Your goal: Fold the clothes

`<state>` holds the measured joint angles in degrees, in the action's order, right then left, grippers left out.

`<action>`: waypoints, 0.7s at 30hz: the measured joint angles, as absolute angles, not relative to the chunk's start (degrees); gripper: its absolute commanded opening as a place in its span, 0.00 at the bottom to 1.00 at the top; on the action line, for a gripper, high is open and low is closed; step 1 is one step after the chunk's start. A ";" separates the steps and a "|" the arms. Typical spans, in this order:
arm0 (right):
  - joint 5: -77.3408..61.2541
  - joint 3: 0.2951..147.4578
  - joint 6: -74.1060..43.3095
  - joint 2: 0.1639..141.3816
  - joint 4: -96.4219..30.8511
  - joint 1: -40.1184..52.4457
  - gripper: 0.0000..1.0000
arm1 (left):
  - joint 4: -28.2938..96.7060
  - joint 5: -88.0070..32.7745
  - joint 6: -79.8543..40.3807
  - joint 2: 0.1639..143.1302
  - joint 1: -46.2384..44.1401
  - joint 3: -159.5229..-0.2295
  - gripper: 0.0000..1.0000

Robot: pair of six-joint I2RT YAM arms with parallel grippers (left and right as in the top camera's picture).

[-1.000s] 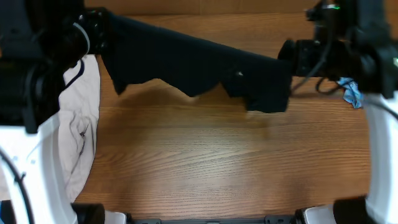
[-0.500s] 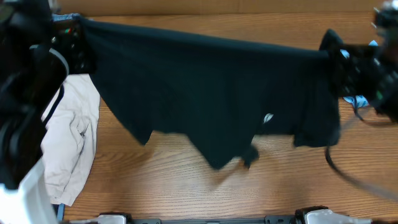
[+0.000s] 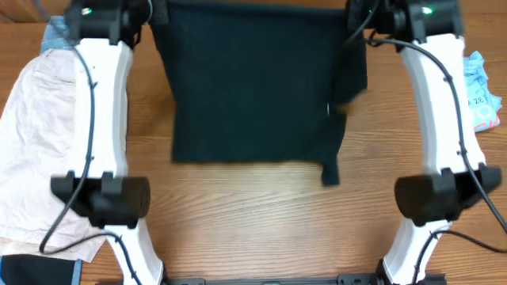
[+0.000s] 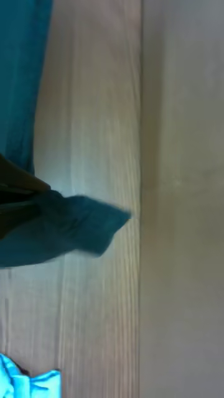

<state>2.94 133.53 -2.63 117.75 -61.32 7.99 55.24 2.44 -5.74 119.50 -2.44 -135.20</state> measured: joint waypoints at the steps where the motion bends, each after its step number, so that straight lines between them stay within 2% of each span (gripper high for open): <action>1: 3.77 133.53 -2.61 117.84 -60.42 7.97 0.04 | 54.37 2.37 -5.74 120.05 -2.04 -135.17 0.04; 9: 6.04 138.06 -2.28 115.18 -64.20 8.60 0.05 | 57.32 0.01 -5.72 118.48 1.37 -144.27 0.04; 12: 6.37 138.80 -2.20 113.99 -72.01 8.78 0.08 | 62.50 -1.56 -5.56 116.33 1.65 -145.84 0.04; 18: 7.97 138.93 -1.76 115.83 -85.97 8.60 0.08 | 78.13 -2.35 -5.50 116.88 1.72 -144.86 0.04; 21: 7.90 137.05 -1.72 117.34 -87.72 8.60 0.08 | 81.62 -2.35 -5.50 120.31 1.72 -141.93 0.04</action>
